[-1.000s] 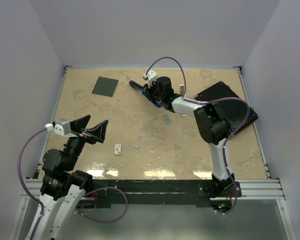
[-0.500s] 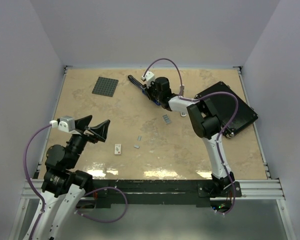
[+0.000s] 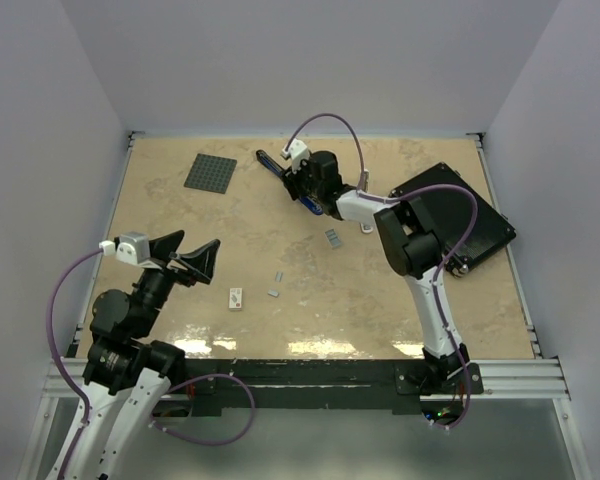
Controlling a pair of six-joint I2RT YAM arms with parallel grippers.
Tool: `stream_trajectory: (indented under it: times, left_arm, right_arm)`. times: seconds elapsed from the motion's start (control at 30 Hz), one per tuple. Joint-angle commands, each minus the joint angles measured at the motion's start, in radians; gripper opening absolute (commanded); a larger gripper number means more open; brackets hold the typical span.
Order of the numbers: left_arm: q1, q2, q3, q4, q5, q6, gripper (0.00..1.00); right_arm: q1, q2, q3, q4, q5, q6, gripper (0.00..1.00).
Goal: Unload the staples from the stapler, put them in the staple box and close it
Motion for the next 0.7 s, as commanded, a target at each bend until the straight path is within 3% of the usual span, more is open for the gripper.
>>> stream_trajectory:
  times: [0.0,0.07,0.17,0.2,0.3,0.43,0.5,0.53,0.67]
  left_arm:
    - [0.003,-0.009,-0.002,0.017,0.001,0.021,1.00]
    - [0.003,-0.004,-0.002,0.017,0.004,0.022,1.00]
    - [0.002,0.013,-0.001,0.005,-0.005,0.016,1.00]
    - [0.003,0.020,0.007,-0.009,-0.011,0.012,1.00]
    - [0.003,0.062,0.021,-0.030,-0.021,0.010,1.00]
    - [0.003,0.157,0.055,-0.055,-0.068,0.002,1.00]
    - [0.003,0.232,0.076,-0.047,-0.077,0.004,1.00]
    - [0.003,0.264,0.085,-0.046,-0.081,0.002,1.00]
    - [0.005,0.515,0.183,-0.061,-0.087,0.010,1.00]
  right_arm:
    - [0.003,-0.136,-0.009,0.030,0.018,0.036,0.65]
    - [0.003,-0.211,-0.029,0.013,0.035,0.108,0.67]
    - [0.002,-0.338,-0.084,-0.047,0.055,0.251,0.77]
    - [0.003,-0.371,-0.104,-0.063,0.052,0.280,0.98]
    - [0.003,-0.510,-0.205,-0.146,0.045,0.378,0.98]
    - [0.002,-0.615,-0.340,-0.156,-0.032,0.389,0.99]
    - [-0.001,-0.629,-0.365,-0.207,0.070,0.422,0.99]
    - [-0.001,-0.640,-0.365,-0.268,0.081,0.420,0.99]
    - [-0.003,-0.686,-0.469,-0.257,0.067,0.388,0.99]
